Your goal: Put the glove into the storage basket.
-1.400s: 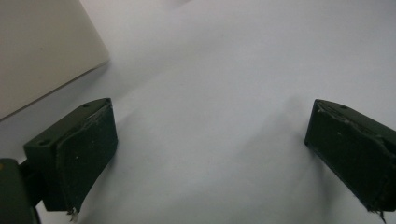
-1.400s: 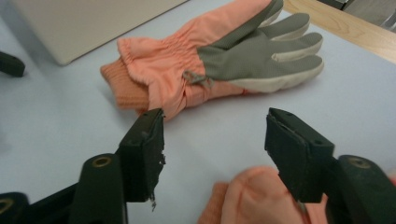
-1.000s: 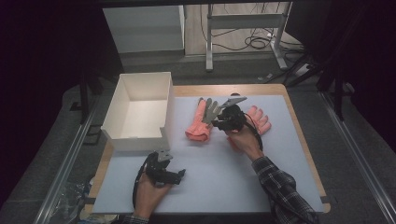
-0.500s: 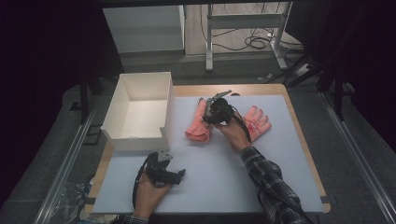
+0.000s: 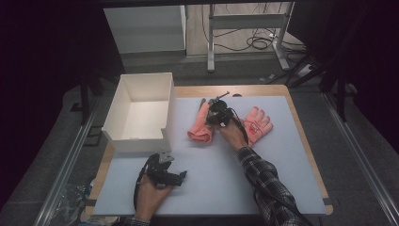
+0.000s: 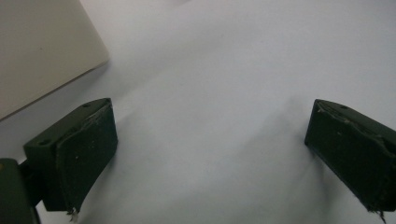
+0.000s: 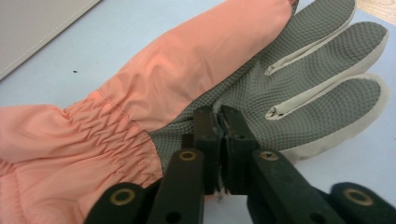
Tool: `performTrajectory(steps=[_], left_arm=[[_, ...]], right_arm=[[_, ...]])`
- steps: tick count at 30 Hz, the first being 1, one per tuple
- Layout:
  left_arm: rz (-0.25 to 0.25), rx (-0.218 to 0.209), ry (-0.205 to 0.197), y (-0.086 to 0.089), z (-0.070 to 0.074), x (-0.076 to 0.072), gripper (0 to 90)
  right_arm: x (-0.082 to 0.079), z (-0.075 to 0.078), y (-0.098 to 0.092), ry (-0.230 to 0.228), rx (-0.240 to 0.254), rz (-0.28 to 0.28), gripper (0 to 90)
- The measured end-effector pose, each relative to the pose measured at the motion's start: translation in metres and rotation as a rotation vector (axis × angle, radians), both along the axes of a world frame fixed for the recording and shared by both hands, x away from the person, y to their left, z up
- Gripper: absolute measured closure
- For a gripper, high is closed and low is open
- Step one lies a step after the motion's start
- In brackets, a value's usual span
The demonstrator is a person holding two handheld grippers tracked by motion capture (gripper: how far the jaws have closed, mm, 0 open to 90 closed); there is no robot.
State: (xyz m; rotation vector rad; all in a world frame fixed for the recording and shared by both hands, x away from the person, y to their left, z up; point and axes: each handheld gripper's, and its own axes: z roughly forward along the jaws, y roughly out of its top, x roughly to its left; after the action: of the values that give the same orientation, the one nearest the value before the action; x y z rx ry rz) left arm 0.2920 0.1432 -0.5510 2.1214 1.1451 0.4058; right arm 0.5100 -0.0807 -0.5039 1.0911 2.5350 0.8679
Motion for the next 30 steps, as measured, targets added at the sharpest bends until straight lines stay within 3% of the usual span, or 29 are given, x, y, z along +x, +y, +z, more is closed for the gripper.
performTrajectory(steps=[4, 13, 20, 22, 28, 30], left_arm=[[-0.001, 0.000, 0.000, 0.000, 0.000, 0.000, 2.3], [-0.001, 0.002, 0.001, 0.000, 0.000, 0.000, 2.3], [-0.001, 0.001, 0.000, 0.000, 0.000, 0.000, 2.3], [-0.001, 0.001, 0.000, 0.000, 0.000, 0.000, 2.3], [-0.002, 0.000, 0.000, 0.000, 0.000, 0.000, 2.3], [-0.002, 0.000, -0.001, 0.000, 0.000, 0.000, 2.3]], right_arm=[[-0.003, 0.005, 0.000, -0.021, -0.006, 0.009, 88.5], [-0.017, 0.024, -0.012, -0.018, 0.085, 0.026, 88.8], [-0.033, 0.038, -0.020, -0.017, 0.125, 0.050, 88.8], [-0.044, 0.046, -0.026, -0.014, 0.161, 0.072, 88.7], [-0.065, 0.055, -0.035, -0.015, 0.194, 0.106, 88.7], [-0.081, 0.059, -0.042, -0.008, 0.219, 0.130, 88.7]])
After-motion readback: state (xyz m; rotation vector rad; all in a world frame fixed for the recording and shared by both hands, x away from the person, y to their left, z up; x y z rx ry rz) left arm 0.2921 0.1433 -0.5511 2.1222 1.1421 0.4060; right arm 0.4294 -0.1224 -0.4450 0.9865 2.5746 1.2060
